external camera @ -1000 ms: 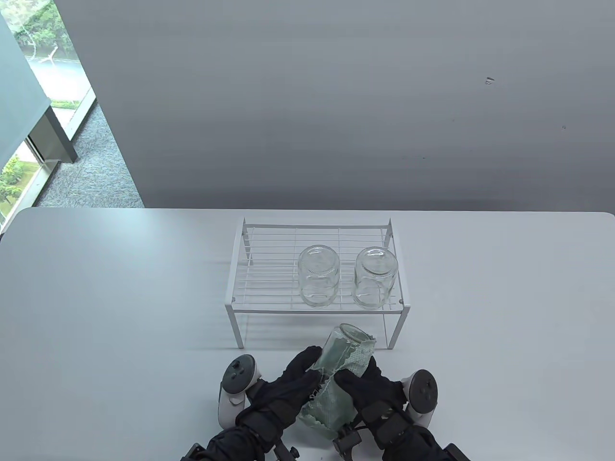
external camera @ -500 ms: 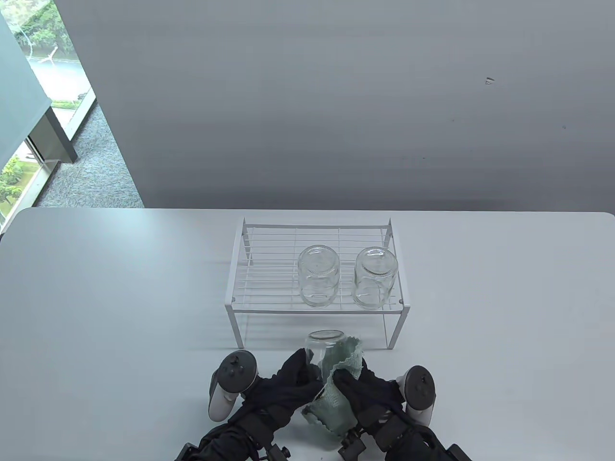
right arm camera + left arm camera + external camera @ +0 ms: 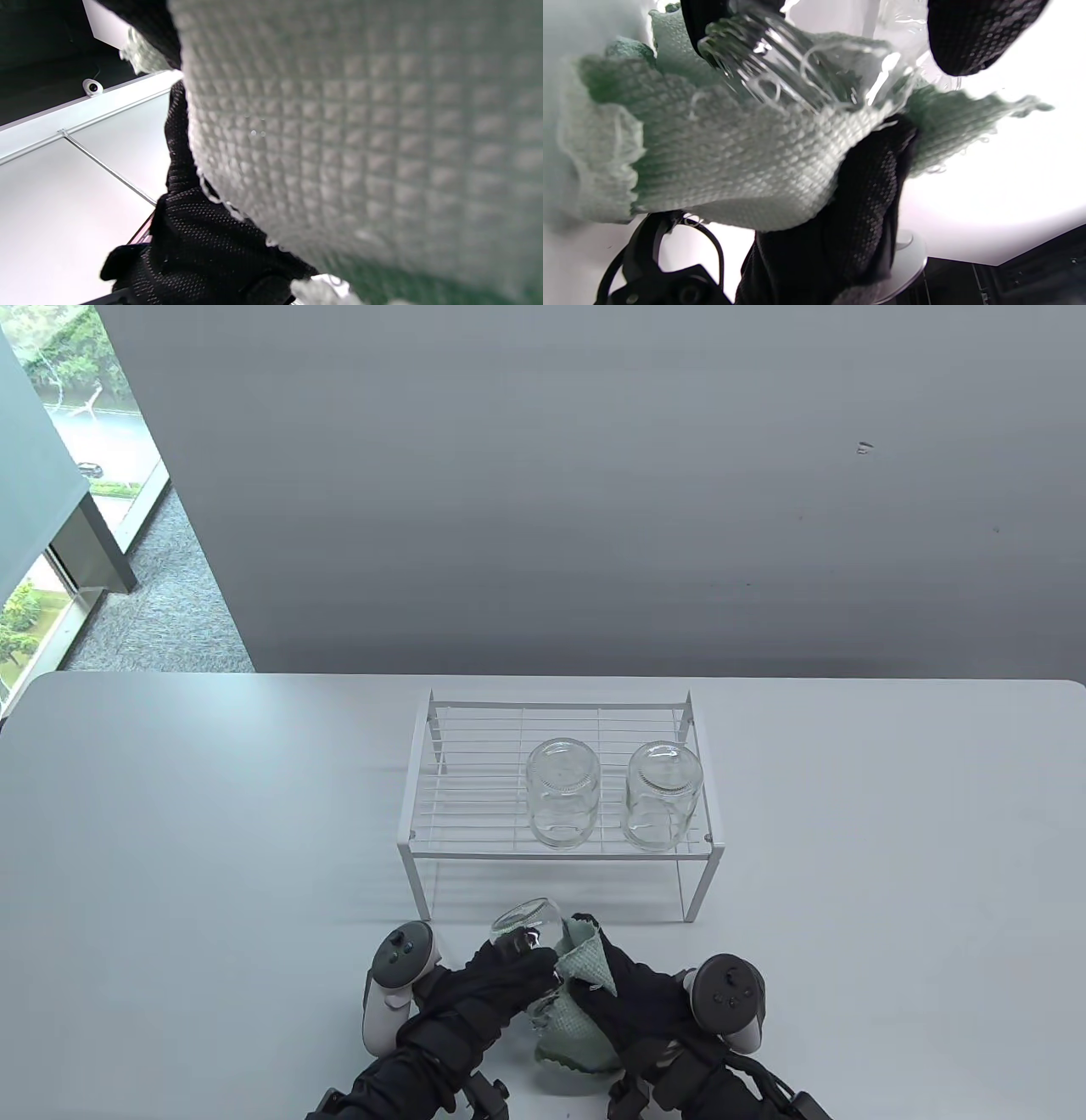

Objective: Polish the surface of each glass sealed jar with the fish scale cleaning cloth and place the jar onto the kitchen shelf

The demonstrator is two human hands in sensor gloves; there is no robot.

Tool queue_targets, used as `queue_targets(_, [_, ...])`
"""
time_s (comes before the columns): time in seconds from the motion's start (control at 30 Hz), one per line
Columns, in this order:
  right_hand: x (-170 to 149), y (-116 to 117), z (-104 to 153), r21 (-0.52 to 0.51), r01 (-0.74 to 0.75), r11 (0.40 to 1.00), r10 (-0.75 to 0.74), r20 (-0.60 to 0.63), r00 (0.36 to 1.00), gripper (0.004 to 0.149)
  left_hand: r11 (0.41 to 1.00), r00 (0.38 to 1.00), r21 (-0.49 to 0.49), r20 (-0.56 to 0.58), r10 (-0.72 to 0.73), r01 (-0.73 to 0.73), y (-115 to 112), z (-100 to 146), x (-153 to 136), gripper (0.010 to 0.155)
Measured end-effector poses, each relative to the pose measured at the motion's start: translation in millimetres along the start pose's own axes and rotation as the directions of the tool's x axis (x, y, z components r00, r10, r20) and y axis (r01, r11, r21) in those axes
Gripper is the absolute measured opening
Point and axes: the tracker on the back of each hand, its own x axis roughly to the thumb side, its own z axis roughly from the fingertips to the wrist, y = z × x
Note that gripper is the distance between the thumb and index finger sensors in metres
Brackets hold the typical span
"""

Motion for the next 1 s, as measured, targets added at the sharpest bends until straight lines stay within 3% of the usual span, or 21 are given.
queue_targets(0.2, [1, -6, 2, 0.089, -0.086, 0.992, 0.083, 0.036, 0.996, 0.062, 0.996, 0.996, 0.047, 0.056, 0.073, -0.076, 14, 4, 6, 0.109])
queue_targets(0.37, [-2, -11, 1, 0.073, -0.141, 0.987, 0.139, 0.028, 0.99, 0.057, 0.99, 0.984, 0.132, 0.168, -0.066, 0.044, 24, 12, 28, 0.109])
queue_targets(0.5, [-6, -18, 2, 0.015, -0.102, 0.995, 0.102, -0.015, 0.995, 0.055, 0.96, 0.937, 0.217, 0.264, -0.231, 0.176, 30, 21, 52, 0.111])
queue_targets(0.63, [-10, -26, 5, -0.071, -0.036, 0.997, 0.032, -0.053, 0.998, 0.055, 0.865, 0.82, 0.396, 0.351, -0.452, 0.307, 38, 34, 83, 0.11])
queue_targets(0.8, [-12, -31, 6, -0.127, 0.015, 0.992, -0.023, -0.06, 0.998, 0.054, 0.7, 0.684, 0.592, 0.316, -0.657, 0.399, 48, 36, 112, 0.11])
queue_targets(1.0, [-10, -35, 7, -0.166, 0.043, 0.985, -0.052, -0.054, 0.997, 0.055, 0.56, 0.654, 0.685, 0.16, -0.74, 0.467, 64, 10, 129, 0.11])
